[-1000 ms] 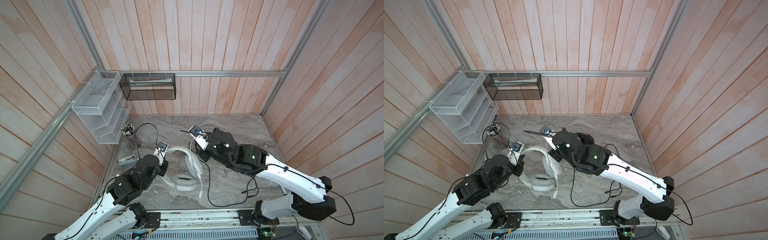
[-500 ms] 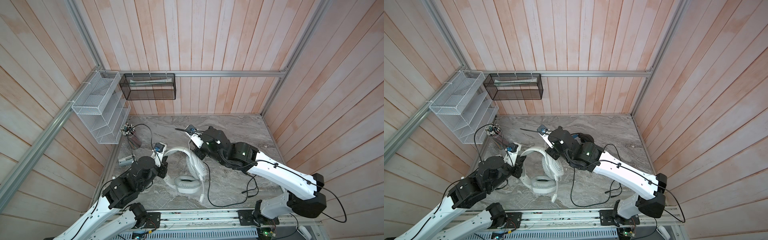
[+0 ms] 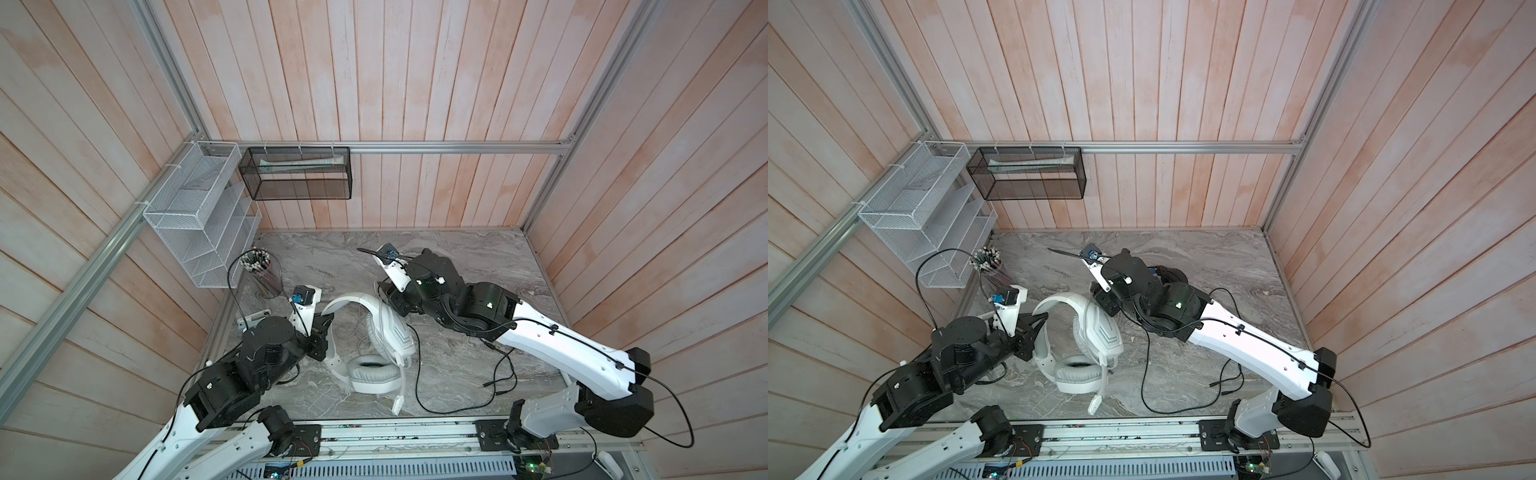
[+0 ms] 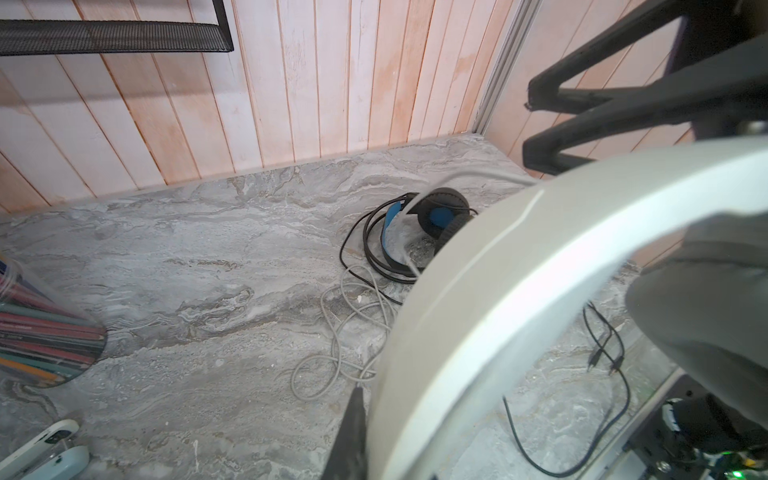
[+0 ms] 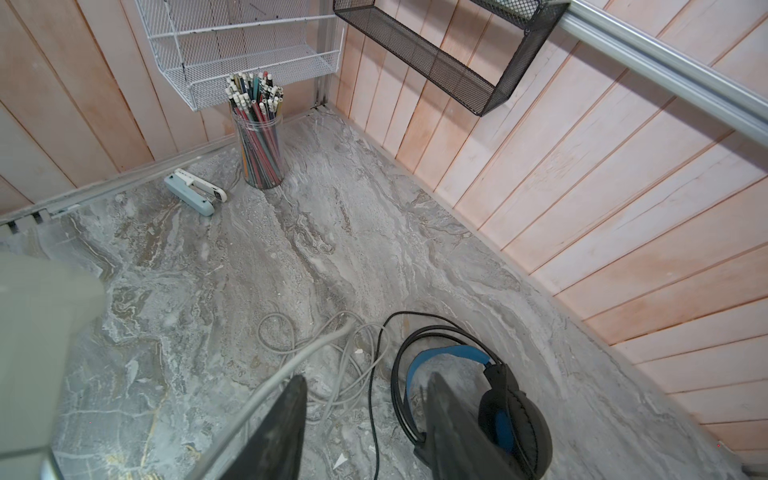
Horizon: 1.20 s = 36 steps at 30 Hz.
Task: Wrap the headphones
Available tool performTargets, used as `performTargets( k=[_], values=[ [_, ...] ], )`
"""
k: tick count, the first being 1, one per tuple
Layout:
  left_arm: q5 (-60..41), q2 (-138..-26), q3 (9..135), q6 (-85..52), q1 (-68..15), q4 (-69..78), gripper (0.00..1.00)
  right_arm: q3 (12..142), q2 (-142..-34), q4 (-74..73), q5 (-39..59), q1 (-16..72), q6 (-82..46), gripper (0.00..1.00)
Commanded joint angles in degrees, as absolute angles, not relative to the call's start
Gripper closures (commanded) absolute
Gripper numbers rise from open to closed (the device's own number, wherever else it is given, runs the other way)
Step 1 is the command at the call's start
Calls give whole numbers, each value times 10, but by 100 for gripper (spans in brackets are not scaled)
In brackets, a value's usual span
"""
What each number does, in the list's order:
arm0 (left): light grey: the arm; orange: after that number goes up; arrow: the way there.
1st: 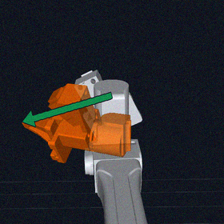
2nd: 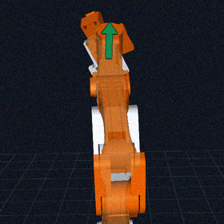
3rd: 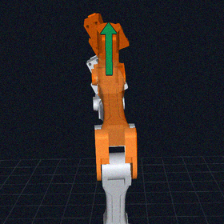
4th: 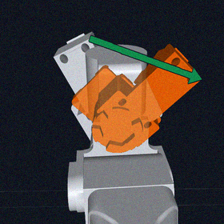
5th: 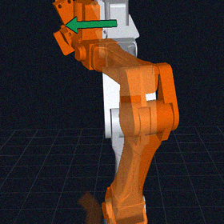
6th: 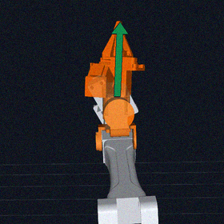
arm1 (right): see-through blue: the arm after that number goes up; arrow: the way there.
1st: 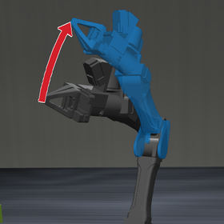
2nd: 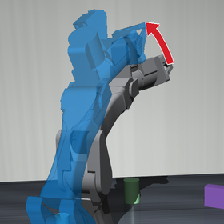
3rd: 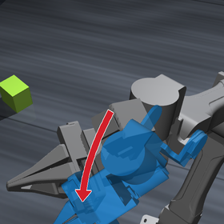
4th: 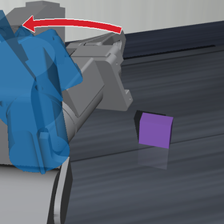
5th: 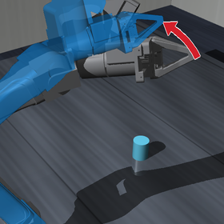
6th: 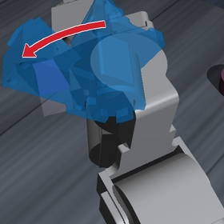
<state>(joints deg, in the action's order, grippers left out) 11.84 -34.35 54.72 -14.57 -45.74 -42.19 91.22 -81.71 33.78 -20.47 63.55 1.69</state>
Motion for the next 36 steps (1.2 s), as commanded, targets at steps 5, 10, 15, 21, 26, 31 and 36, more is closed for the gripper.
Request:
performTargets(
  k=[5, 10, 15, 21, 26, 31, 36],
  values=[
    [76, -323, 597, -231, -460, -380, 100, 877, -780, 312, -195, 631, -6, 41],
    [75, -335, 625, -252, -460, -394, 100, 829, -726, 268, -209, 615, -26, 33],
    [73, -346, 636, -274, -460, -395, 100, 771, -670, 214, -201, 593, -46, 29],
    [78, -363, 675, -334, -460, -412, 100, 643, -586, 119, -173, 577, -75, 27],
    [121, -380, 727, -381, -460, -459, 100, 404, -466, -124, -76, 577, -86, 23],
    [146, -400, 753, -420, -460, -488, 100, 241, -457, -332, -57, 576, -124, 22],
    [178, -422, 792, -433, -460, -521, 100, 251, -585, -368, -23, 576, -107, 25]
  ],
)
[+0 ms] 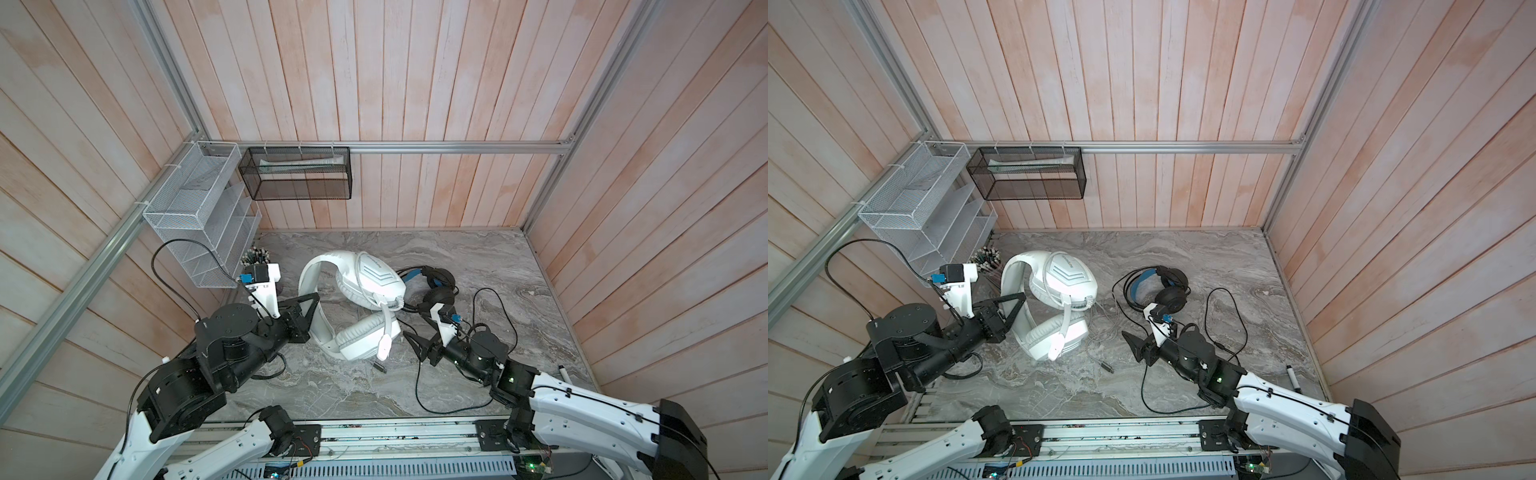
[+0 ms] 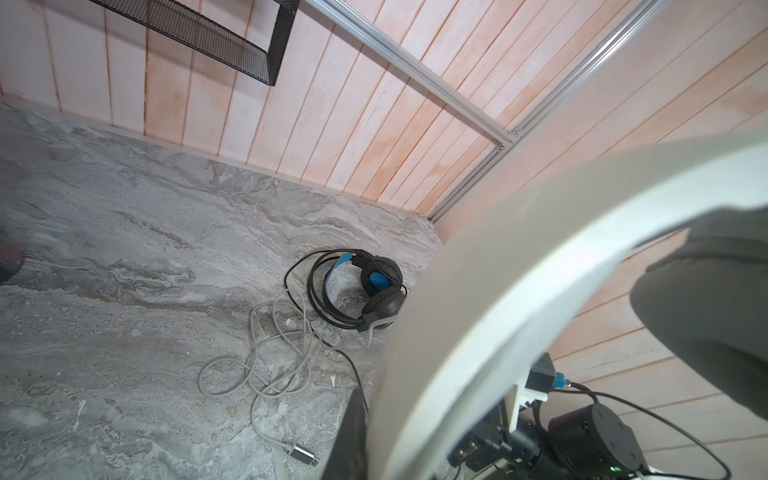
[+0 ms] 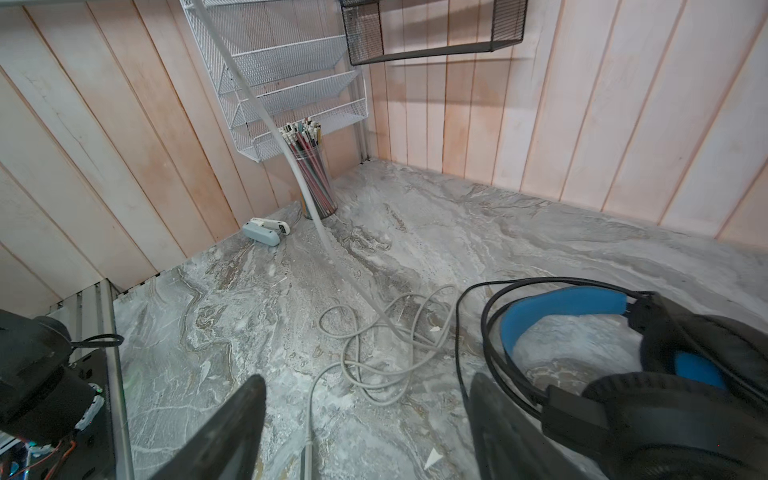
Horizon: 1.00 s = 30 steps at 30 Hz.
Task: Wrap the headphones
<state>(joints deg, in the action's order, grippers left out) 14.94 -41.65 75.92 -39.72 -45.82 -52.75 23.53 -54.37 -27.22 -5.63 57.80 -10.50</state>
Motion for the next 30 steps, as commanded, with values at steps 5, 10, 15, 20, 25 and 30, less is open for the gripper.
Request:
performTargets(
  k=[5, 10, 15, 20, 25, 30],
  values=[
    [197, -442, 829, -435, -460, -547, 100, 273, -705, -441, 12, 575, -86, 35],
    [199, -456, 844, -438, -460, -561, 100, 308, -800, -487, 34, 533, -78, 42],
    [206, -458, 855, -439, -460, -568, 100, 327, -861, -526, 45, 507, -67, 45],
    [211, -465, 869, -442, -460, -570, 100, 362, -924, -518, 65, 503, -47, 56],
    [238, -476, 898, -441, -460, -577, 100, 369, -948, -514, 71, 502, -47, 93],
    [280, -500, 930, -424, -460, -572, 100, 343, -930, -525, 75, 515, -72, 100]
  ],
)
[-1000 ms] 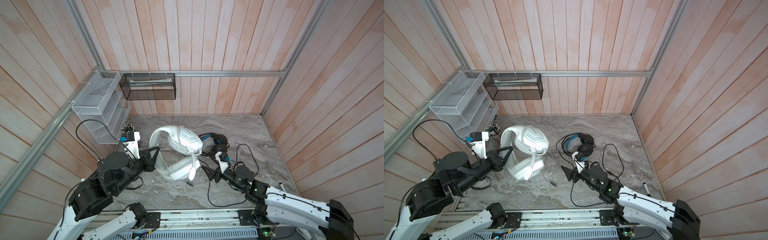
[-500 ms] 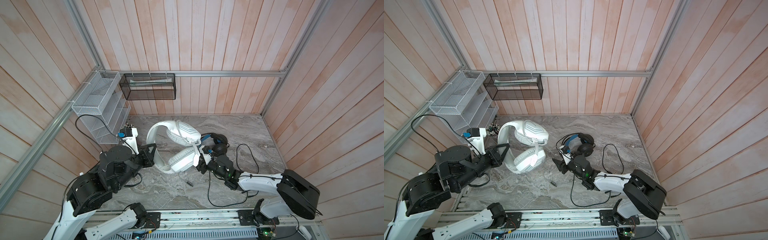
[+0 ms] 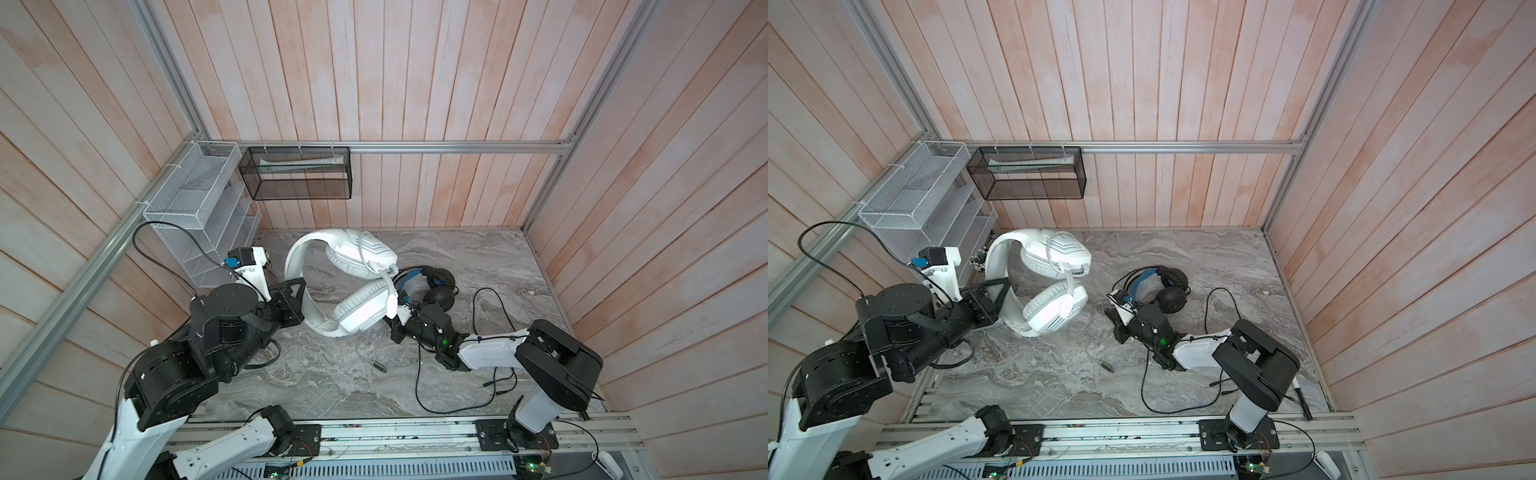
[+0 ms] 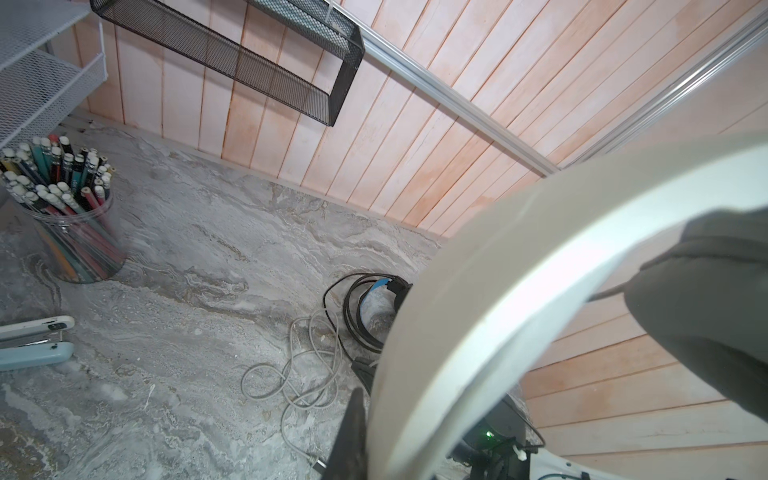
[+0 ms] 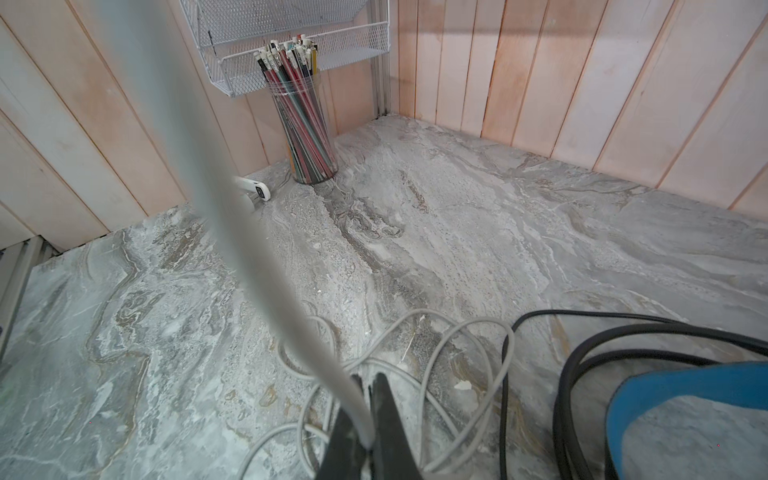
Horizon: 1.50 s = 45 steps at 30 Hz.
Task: Wrap the headphones
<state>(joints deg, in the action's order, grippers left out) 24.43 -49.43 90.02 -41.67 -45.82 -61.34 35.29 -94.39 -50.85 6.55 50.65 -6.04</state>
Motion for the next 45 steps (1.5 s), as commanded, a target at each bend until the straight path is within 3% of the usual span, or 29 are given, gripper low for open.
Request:
performTargets(
  k=[1, 11, 21, 30, 35, 40, 45],
  values=[
    [290, -507, 937, -419, -460, -570, 100, 337, -920, -523, 62, 523, -75, 100],
    [375, -580, 995, -337, -431, -545, 100, 319, -778, -410, -29, 644, -36, 100],
    [155, -645, 919, -313, -172, -507, 100, 396, -678, -199, -140, 768, 24, 100],
    [168, -680, 829, -296, -163, -478, 100, 548, -681, 7, -157, 801, 71, 100],
    [159, -687, 773, -267, -163, -463, 100, 650, -722, 110, -220, 805, 120, 100],
    [155, -667, 691, -230, -165, -442, 100, 740, -761, 181, -295, 802, 171, 100],
    [171, -620, 608, -196, -171, -423, 100, 800, -773, 244, -311, 793, 189, 100]
  ],
)
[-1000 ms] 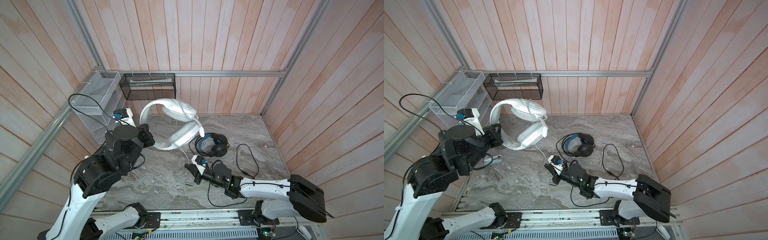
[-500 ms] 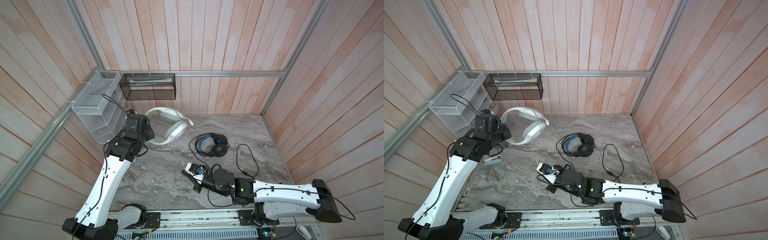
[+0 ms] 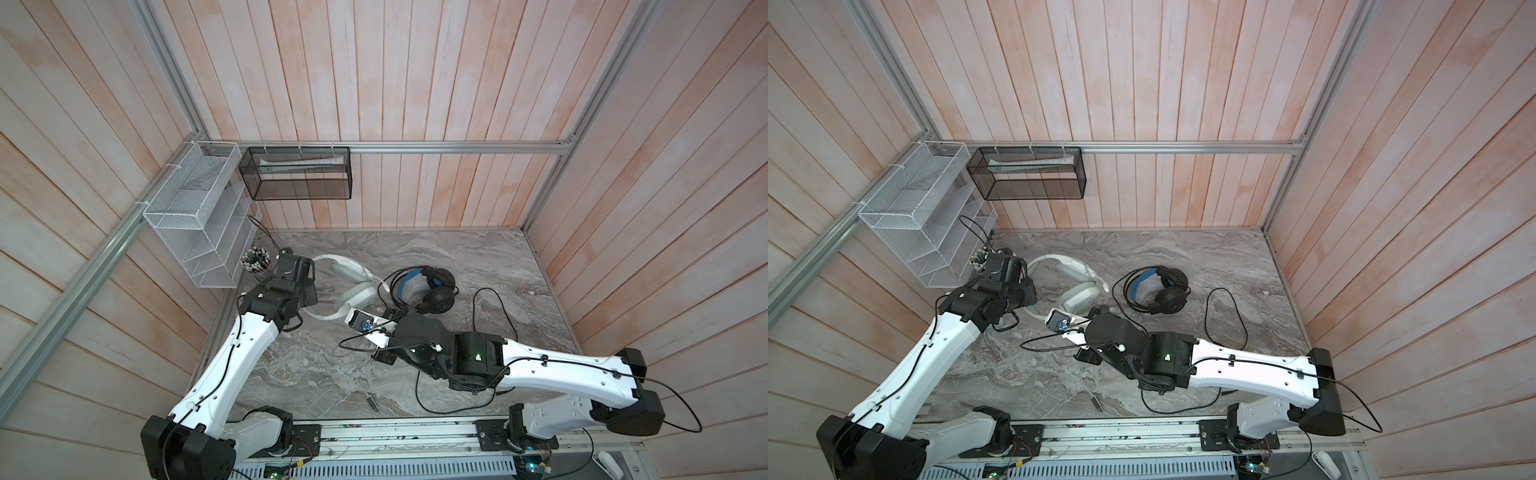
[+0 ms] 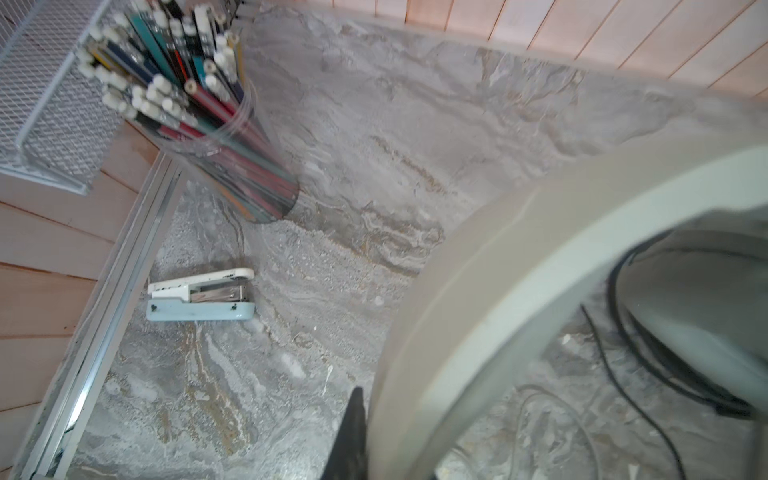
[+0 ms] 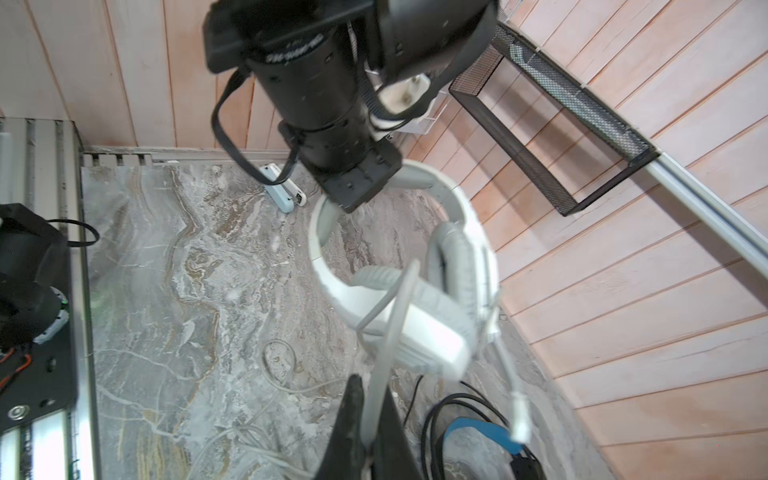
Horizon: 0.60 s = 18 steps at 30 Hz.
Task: Wrap the headphones
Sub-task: 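Swing the right gripper with the cable over the headset held by the left gripper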
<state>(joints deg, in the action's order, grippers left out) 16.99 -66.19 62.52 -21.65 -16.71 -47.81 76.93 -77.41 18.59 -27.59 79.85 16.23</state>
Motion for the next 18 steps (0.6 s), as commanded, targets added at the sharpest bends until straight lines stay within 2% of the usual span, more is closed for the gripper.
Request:
performTargets(
  k=[1, 7, 11, 18],
  values=[
    [170, -606, 591, -192, -178, -414, 100, 807, -775, 249, -317, 790, 195, 100],
    [134, -567, 543, -184, -205, -395, 100, 863, -795, 305, -316, 769, 221, 100],
    [124, -540, 546, -233, -178, -398, 100, 882, -801, 333, -289, 771, 209, 100],
    [-52, -491, 591, -301, -87, -391, 100, 733, -692, 208, -282, 775, 174, 100]
  ],
)
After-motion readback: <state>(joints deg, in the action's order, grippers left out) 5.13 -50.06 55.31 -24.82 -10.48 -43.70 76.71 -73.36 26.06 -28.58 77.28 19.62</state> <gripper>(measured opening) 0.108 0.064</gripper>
